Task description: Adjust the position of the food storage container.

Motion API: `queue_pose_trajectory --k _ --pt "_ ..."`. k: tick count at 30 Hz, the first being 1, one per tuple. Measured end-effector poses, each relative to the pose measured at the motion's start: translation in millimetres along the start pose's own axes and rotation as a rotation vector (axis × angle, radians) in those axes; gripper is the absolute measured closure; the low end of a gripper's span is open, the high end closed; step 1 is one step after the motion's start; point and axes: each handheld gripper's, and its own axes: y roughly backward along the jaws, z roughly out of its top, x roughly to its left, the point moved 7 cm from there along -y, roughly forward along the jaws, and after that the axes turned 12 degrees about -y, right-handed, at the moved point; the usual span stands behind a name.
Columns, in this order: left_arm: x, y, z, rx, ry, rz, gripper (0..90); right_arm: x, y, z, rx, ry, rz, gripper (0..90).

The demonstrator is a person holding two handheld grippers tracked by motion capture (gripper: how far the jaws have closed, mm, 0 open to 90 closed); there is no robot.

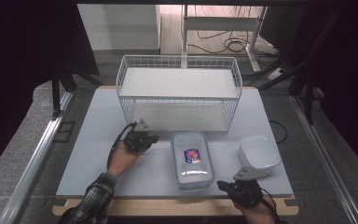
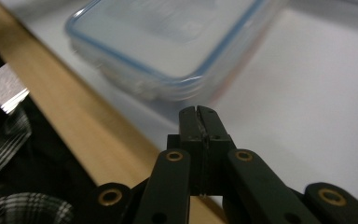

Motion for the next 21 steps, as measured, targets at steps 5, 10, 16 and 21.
queue_pose_trajectory --k 5,10,16,21 --pt "3.4 -28.9 15.1 -0.005 -0.009 -0.028 90.0 15.0 -14.1 -2.8 0.044 0.043 0.026 89.3" --pt "-3.5 -41.5 21.8 -0.046 0.007 -0.122 90.0 20.6 -26.7 -1.5 0.072 0.067 0.016 89.3" --pt "-8.0 -45.7 19.3 -0.027 0.004 -0.123 90.0 11.8 -24.0 0.5 0.054 0.053 -0.045 89.4" --pt "-11.2 -40.4 17.9 -0.006 -0.008 -0.139 90.0 -4.4 -19.5 2.6 0.044 0.021 -0.092 89.4"
